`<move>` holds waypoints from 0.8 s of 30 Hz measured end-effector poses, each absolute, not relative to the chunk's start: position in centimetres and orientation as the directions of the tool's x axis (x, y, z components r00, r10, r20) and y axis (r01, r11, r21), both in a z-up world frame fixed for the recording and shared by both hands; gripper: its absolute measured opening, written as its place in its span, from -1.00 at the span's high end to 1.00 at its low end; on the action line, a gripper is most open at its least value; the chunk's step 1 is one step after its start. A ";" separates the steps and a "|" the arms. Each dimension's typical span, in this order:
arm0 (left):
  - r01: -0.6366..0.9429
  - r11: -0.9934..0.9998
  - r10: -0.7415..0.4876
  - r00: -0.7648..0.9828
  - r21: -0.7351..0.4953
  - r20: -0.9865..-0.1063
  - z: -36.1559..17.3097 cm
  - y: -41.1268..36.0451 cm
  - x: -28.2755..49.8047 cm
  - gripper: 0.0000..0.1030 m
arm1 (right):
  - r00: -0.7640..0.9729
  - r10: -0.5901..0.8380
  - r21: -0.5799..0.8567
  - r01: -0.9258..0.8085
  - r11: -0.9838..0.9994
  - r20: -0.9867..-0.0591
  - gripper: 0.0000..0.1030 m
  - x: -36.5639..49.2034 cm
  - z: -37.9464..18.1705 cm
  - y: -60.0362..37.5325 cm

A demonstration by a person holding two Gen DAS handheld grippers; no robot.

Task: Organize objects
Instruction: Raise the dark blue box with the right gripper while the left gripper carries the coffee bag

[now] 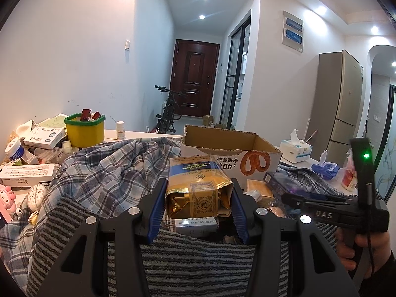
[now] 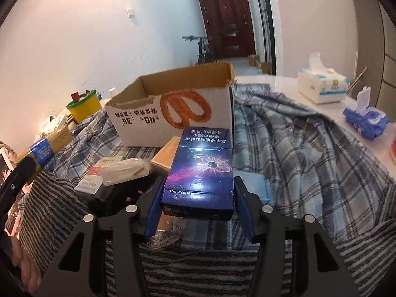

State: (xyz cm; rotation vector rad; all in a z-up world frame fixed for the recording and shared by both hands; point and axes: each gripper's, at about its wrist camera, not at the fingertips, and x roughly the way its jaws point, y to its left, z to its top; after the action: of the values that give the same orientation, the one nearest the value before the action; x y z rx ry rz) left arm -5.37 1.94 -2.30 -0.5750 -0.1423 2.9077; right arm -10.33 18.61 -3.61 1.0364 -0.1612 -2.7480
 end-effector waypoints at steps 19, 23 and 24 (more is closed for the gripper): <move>-0.123 -0.986 0.154 -0.923 -0.110 -0.353 -2.4 1.6 -5.1 0.01 | -0.868 -0.152 0.049 0.146 -0.988 -0.473 -0.01 -6.6 -1.6 17.6; -0.122 -0.988 0.149 -0.926 -0.098 -0.346 -2.2 1.7 -4.9 0.01 | -0.872 -0.145 0.041 0.143 -0.989 -0.468 -0.01 -6.5 -1.5 17.6; -0.123 -0.988 0.149 -0.927 -0.097 -0.345 -2.2 1.7 -4.9 0.01 | -0.873 -0.145 0.040 0.142 -0.989 -0.465 -0.01 -6.5 -1.5 17.5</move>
State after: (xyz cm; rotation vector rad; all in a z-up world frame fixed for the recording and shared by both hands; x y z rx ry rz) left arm -4.88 1.72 -2.21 -0.5370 -0.1103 2.9527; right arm -6.45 17.54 -1.46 0.7223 -0.0071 -2.9049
